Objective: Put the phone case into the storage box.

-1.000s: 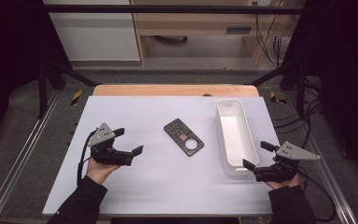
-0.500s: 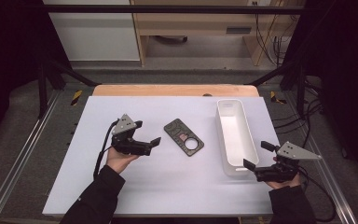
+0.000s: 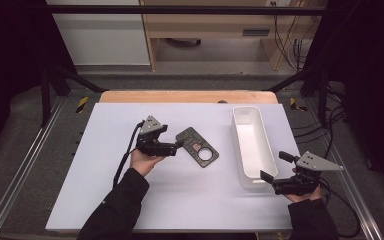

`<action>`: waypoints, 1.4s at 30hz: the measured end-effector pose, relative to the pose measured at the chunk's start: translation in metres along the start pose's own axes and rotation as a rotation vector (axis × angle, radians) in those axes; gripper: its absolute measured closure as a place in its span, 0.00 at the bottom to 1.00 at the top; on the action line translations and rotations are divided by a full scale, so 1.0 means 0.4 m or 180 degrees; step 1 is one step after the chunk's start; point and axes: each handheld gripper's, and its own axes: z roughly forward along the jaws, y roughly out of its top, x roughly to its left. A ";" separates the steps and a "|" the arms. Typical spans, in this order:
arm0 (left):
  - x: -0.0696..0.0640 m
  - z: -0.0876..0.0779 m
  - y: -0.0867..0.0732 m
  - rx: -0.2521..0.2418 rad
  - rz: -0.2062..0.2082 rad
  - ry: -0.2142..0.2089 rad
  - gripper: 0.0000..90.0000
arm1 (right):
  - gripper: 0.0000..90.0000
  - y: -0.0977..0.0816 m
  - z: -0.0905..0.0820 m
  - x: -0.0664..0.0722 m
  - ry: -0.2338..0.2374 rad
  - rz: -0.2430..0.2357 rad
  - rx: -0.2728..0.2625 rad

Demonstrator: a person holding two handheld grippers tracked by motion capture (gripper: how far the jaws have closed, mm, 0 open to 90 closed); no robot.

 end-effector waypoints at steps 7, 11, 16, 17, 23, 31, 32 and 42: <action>-0.003 0.044 0.012 0.0011 -0.0018 0.0008 0.31 | 0.00 0.000 0.000 0.000 0.0006 0.0000 -0.0003; -0.003 0.072 0.017 0.0066 -0.0015 0.0038 0.40 | 0.00 0.001 -0.001 0.000 0.0008 -0.0001 -0.0009; -0.001 0.106 0.020 0.0103 0.0007 0.0095 0.52 | 0.00 0.001 -0.002 0.000 0.0012 0.0002 -0.0009; -0.001 0.114 0.020 0.0124 0.0010 0.0104 0.54 | 0.00 0.001 -0.002 -0.001 0.0009 0.0000 -0.0007; -0.004 0.158 0.022 0.0202 0.0064 0.0151 0.68 | 0.00 0.002 -0.001 -0.001 0.0022 -0.0001 -0.0004; -0.009 0.210 0.022 0.0325 0.0132 0.0208 0.89 | 0.00 0.002 -0.002 -0.001 0.0027 0.0003 -0.0001; -0.010 0.217 0.023 0.0354 0.0153 0.0230 0.91 | 0.00 0.002 -0.002 -0.001 0.0025 0.0000 0.0002; 0.005 0.272 0.012 0.0542 0.0215 0.0273 0.99 | 0.00 0.002 -0.001 -0.002 0.0028 -0.0001 0.0012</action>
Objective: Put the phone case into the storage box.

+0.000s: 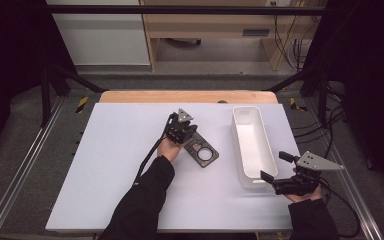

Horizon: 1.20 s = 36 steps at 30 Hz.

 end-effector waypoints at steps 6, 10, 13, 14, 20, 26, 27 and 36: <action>-0.001 0.034 0.011 0.0046 0.0043 0.0005 0.99 | 0.00 0.000 0.001 0.000 0.0000 -0.0002 0.0004; 0.002 0.065 0.014 0.0167 0.0070 0.0008 0.99 | 0.00 0.000 0.000 0.000 0.0001 -0.0002 0.0003; 0.007 0.084 0.017 0.0201 0.0064 0.0027 0.99 | 0.00 0.000 -0.001 0.000 0.0007 0.0006 -0.0003; 0.009 0.089 0.015 0.0216 0.0056 0.0043 0.99 | 0.00 0.000 -0.001 0.000 0.0011 0.0004 0.0000; 0.026 0.114 -0.003 0.0314 0.0020 0.0053 0.99 | 0.00 0.000 -0.001 0.000 0.0012 0.0002 0.0006; 0.029 0.131 -0.012 0.0347 0.0053 0.0063 0.99 | 0.00 -0.001 0.002 0.002 0.0024 0.0006 0.0038; 0.030 0.136 -0.010 0.0395 0.0080 0.0073 0.99 | 0.00 0.000 0.003 0.001 0.0024 0.0007 0.0042; 0.023 0.153 0.005 0.0492 0.0199 0.0147 0.99 | 0.00 0.000 0.000 0.000 0.0030 0.0010 0.0028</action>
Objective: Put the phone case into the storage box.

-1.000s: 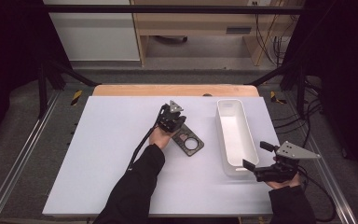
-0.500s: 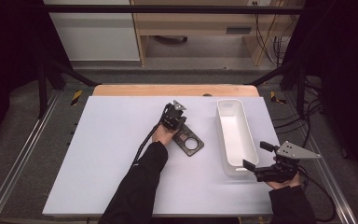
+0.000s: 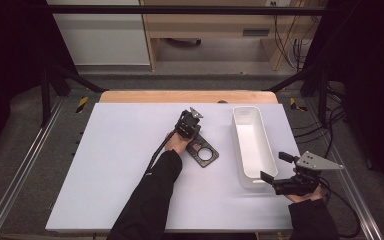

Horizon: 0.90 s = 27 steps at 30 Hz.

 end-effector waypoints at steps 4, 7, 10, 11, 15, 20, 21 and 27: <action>0.006 0.002 -0.003 0.0031 -0.0002 0.0015 0.99 | 0.00 0.000 0.001 0.001 0.0006 0.0001 0.0013; 0.008 0.000 -0.003 0.0056 0.0023 0.0021 0.99 | 0.00 0.000 0.002 0.002 0.0009 0.0006 0.0021; 0.007 -0.002 -0.003 0.0078 0.0050 0.0024 0.99 | 0.00 0.000 0.002 0.002 0.0009 0.0003 0.0018; 0.008 -0.003 -0.003 0.0083 0.0053 0.0019 0.99 | 0.00 0.000 0.002 0.002 0.0010 0.0004 0.0019; 0.009 -0.006 -0.004 0.0120 0.0057 0.0021 0.99 | 0.00 0.000 0.002 0.002 0.0022 0.0004 0.0028; 0.010 -0.009 -0.004 0.0152 0.0062 0.0015 0.99 | 0.00 0.001 0.001 0.001 0.0022 0.0001 0.0027; 0.009 -0.010 -0.005 0.0156 0.0067 0.0019 0.99 | 0.00 0.001 0.001 0.001 0.0022 0.0001 0.0027; 0.014 -0.021 -0.012 0.0193 0.0049 -0.0002 0.99 | 0.00 0.001 0.003 0.002 0.0026 -0.0007 0.0041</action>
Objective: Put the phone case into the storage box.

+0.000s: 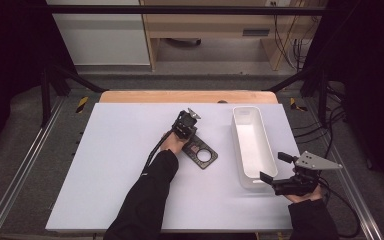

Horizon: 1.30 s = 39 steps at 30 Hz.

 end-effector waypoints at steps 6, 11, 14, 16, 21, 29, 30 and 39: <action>0.004 -0.014 -0.020 -0.0025 -0.0014 -0.0003 0.99 | 0.00 0.000 0.000 0.001 0.0001 0.0000 0.0008; 0.005 -0.027 -0.033 -0.0014 -0.0038 0.0004 0.99 | 0.00 0.001 0.002 0.002 0.0007 -0.0008 0.0019; 0.002 -0.033 -0.039 -0.0009 -0.0010 0.0027 0.99 | 0.00 0.001 0.001 0.001 0.0009 -0.0004 0.0013; 0.002 -0.038 -0.043 0.0004 -0.0012 0.0034 0.99 | 0.00 0.001 0.001 0.001 0.0009 -0.0008 0.0015; 0.003 -0.049 -0.058 -0.0017 -0.0018 0.0035 0.99 | 0.00 0.001 0.001 0.001 0.0012 -0.0006 0.0018; 0.001 -0.069 -0.082 -0.0028 -0.0058 0.0059 0.99 | 0.00 0.002 0.002 0.002 0.0023 -0.0003 0.0021; 0.000 -0.071 -0.085 -0.0031 -0.0077 0.0062 0.99 | 0.00 0.002 0.002 0.002 0.0024 -0.0002 0.0024; -0.006 -0.094 -0.111 -0.0033 -0.0135 0.0096 0.99 | 0.00 0.003 0.002 0.003 0.0031 0.0002 0.0023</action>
